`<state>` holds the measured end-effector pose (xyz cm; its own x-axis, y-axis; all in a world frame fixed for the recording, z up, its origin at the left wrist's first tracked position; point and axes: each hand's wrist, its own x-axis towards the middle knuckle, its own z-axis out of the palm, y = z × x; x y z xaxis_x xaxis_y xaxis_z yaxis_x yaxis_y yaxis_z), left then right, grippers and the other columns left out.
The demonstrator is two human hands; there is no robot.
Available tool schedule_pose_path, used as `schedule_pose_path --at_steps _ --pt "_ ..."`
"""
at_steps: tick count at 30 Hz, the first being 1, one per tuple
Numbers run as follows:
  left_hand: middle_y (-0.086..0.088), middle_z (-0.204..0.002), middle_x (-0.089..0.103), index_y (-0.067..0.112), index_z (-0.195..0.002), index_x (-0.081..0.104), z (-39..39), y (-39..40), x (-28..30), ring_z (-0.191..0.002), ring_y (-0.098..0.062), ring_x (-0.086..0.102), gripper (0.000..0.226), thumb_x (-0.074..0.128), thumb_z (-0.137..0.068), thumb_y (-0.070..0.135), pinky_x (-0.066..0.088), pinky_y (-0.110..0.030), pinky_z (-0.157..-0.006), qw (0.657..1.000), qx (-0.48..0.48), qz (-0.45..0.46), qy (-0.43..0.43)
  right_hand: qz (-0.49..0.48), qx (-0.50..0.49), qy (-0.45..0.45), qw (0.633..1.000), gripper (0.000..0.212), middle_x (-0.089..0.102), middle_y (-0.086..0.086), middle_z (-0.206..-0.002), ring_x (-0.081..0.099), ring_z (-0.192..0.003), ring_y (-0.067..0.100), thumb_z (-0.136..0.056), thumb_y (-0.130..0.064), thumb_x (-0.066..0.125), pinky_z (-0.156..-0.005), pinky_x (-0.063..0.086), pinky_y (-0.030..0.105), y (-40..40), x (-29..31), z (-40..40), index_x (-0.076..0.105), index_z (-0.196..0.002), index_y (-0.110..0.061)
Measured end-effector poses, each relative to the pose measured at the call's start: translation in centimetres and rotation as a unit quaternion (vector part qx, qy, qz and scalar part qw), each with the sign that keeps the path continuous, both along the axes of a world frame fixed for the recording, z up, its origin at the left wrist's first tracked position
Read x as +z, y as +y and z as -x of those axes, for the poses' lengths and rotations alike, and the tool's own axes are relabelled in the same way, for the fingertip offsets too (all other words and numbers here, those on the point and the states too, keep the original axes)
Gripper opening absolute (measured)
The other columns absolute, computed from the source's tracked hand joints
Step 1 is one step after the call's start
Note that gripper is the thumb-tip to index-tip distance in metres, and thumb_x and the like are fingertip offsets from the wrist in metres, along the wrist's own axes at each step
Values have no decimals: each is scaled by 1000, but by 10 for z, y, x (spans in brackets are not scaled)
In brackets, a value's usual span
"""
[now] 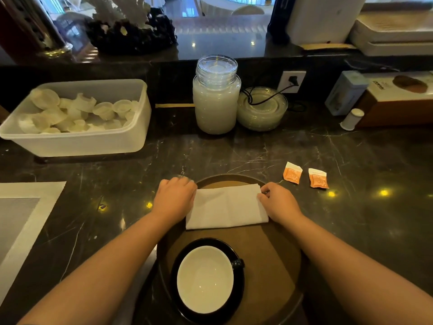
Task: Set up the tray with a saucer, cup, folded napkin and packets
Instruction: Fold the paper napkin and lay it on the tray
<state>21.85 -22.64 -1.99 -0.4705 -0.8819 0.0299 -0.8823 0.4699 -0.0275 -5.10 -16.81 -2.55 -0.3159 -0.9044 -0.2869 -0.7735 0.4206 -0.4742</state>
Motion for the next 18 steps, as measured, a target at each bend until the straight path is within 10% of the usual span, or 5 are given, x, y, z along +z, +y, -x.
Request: schedule_pose_path --at_steps 6,12,18 --pt "-7 -146 40 21 -137 44 -5 16 -12 -135 -28 32 55 64 -86 30 30 -46 -107 998 -55 -8 -39 -35 19 40 998 36 63 4 -111 59 -90 20 -93 -38 56 -68 51 35 7 -5 -7 56 -121 -17" --pt "-2 -160 17 24 -150 23 -7 20 -35 -146 -24 8 51 30 -101 38 0 -41 -115 986 -137 -63 -64 -116 6 21 993 44 60 8 -112 60 -93 23 -90 -43 59 -70 50 34 4 2 -11 52 -121 -12" --pt "-3 -160 17 25 -150 23 -1 14 -33 -146 -23 10 54 19 -101 47 0 -40 -115 985 -138 -80 -62 -158 -83 -176 968 25 60 6 -85 56 -75 18 -91 -35 62 -54 38 28 3 11 -4 60 -94 -10"
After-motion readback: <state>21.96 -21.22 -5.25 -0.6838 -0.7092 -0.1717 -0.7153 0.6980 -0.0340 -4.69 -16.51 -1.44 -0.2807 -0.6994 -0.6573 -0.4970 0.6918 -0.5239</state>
